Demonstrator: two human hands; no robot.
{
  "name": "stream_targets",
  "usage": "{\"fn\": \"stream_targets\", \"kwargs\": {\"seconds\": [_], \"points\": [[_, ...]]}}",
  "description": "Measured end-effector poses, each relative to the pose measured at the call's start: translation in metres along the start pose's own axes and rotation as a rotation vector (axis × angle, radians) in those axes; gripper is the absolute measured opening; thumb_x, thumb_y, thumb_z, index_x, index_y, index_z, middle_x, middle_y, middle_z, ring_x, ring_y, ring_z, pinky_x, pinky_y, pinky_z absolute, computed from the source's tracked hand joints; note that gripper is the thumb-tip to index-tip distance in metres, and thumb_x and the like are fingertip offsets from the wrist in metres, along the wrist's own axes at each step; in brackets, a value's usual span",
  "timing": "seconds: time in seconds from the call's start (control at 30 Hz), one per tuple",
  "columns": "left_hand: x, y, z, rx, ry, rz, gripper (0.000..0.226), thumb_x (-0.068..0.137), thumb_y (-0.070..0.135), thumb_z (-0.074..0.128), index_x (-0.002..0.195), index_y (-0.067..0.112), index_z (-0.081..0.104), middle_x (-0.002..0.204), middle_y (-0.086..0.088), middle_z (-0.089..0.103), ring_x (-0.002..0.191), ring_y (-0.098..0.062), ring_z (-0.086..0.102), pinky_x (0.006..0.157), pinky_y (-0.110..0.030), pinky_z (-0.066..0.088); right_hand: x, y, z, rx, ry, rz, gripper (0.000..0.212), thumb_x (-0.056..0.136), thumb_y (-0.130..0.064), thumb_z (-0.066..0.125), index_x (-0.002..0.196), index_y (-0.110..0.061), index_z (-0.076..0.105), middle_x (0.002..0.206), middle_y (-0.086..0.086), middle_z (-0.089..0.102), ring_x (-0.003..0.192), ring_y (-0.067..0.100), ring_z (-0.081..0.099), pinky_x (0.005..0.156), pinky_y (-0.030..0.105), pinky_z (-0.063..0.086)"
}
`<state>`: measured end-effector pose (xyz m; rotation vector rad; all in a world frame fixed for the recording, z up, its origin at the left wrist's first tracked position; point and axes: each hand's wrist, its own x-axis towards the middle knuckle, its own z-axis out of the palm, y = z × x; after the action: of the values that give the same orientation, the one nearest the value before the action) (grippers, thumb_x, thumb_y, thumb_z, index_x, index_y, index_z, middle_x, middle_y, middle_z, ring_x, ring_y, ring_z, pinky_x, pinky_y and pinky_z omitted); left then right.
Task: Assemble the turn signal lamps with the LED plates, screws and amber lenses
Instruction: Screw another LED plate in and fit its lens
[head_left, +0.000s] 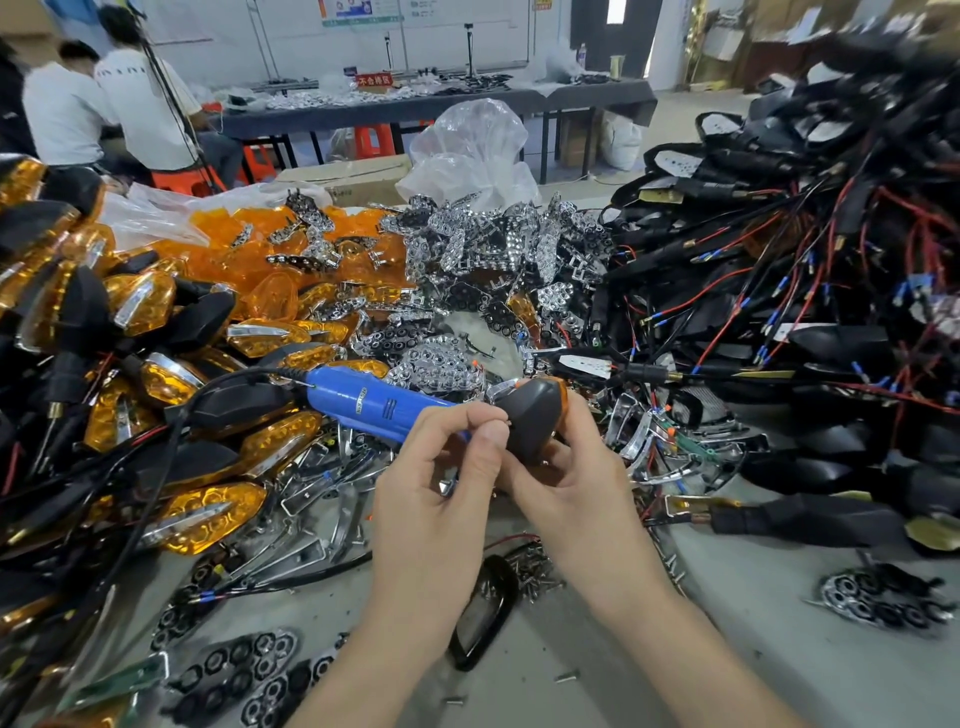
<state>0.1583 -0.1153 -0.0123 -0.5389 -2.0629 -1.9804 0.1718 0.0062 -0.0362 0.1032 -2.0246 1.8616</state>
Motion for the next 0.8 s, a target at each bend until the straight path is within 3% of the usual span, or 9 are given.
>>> {"fn": "stream_targets", "kwargs": {"seconds": [0.17, 0.33, 0.47, 0.53, 0.6, 0.67, 0.8], "points": [[0.001, -0.002, 0.001, -0.025, -0.018, -0.029, 0.009, 0.092, 0.035, 0.063, 0.096, 0.034, 0.07, 0.094, 0.005, 0.069, 0.084, -0.011, 0.064, 0.075, -0.015, 0.049, 0.0, 0.003, -0.001, -0.037, 0.009, 0.004, 0.032, 0.086, -0.05, 0.072, 0.114, -0.044, 0.058, 0.103, -0.009, 0.077, 0.096, 0.014, 0.075, 0.085, 0.045, 0.062], [0.006, 0.002, 0.002, -0.093, -0.044, -0.076, 0.012, 0.085, 0.033, 0.067, 0.095, 0.027, 0.07, 0.086, 0.008, 0.07, 0.075, -0.003, 0.065, 0.066, -0.012, 0.051, 0.001, 0.007, -0.002, -0.066, 0.031, -0.004, 0.033, 0.088, -0.049, 0.071, 0.116, -0.041, 0.057, 0.101, -0.006, 0.077, 0.093, 0.015, 0.075, 0.081, 0.045, 0.063], [0.011, 0.002, -0.002, -0.139, -0.071, -0.151, 0.022, 0.084, 0.036, 0.065, 0.098, 0.021, 0.07, 0.088, 0.005, 0.073, 0.084, -0.006, 0.068, 0.077, -0.019, 0.055, 0.004, 0.012, -0.001, -0.052, 0.033, 0.007, 0.038, 0.088, -0.05, 0.074, 0.12, -0.036, 0.058, 0.105, -0.005, 0.077, 0.095, 0.015, 0.075, 0.083, 0.048, 0.063], [0.013, 0.001, -0.005, -0.139, -0.014, -0.186, 0.027, 0.089, 0.041, 0.06, 0.1, 0.019, 0.071, 0.084, 0.011, 0.071, 0.081, 0.0, 0.065, 0.075, -0.014, 0.051, 0.006, 0.014, 0.0, -0.034, 0.057, 0.03, 0.039, 0.084, -0.052, 0.076, 0.117, -0.037, 0.06, 0.106, -0.01, 0.076, 0.094, 0.012, 0.074, 0.085, 0.048, 0.061], [0.012, -0.002, -0.01, -0.159, 0.109, -0.286, 0.023, 0.097, 0.038, 0.057, 0.1, 0.02, 0.071, 0.081, 0.011, 0.07, 0.078, -0.002, 0.064, 0.074, -0.019, 0.05, 0.009, 0.017, -0.001, -0.003, 0.107, 0.065, 0.038, 0.079, -0.056, 0.076, 0.111, -0.04, 0.062, 0.104, -0.013, 0.076, 0.093, 0.009, 0.073, 0.088, 0.048, 0.06], [0.011, -0.008, -0.02, -0.238, 0.252, -0.429, 0.016, 0.101, 0.028, 0.057, 0.105, 0.017, 0.068, 0.082, 0.005, 0.069, 0.078, -0.01, 0.065, 0.075, -0.029, 0.052, 0.009, 0.019, -0.003, -0.006, 0.14, 0.095, 0.038, 0.077, -0.062, 0.073, 0.108, -0.041, 0.063, 0.102, -0.014, 0.076, 0.091, 0.008, 0.071, 0.087, 0.046, 0.058], [0.015, -0.018, -0.042, -0.343, 0.379, -0.65, 0.021, 0.098, 0.015, 0.06, 0.116, 0.005, 0.06, 0.093, -0.009, 0.067, 0.083, -0.019, 0.071, 0.074, -0.031, 0.059, 0.008, 0.018, -0.003, -0.053, 0.12, 0.138, 0.043, 0.075, -0.069, 0.068, 0.108, -0.042, 0.062, 0.098, -0.018, 0.075, 0.085, 0.01, 0.069, 0.086, 0.048, 0.058]]}}
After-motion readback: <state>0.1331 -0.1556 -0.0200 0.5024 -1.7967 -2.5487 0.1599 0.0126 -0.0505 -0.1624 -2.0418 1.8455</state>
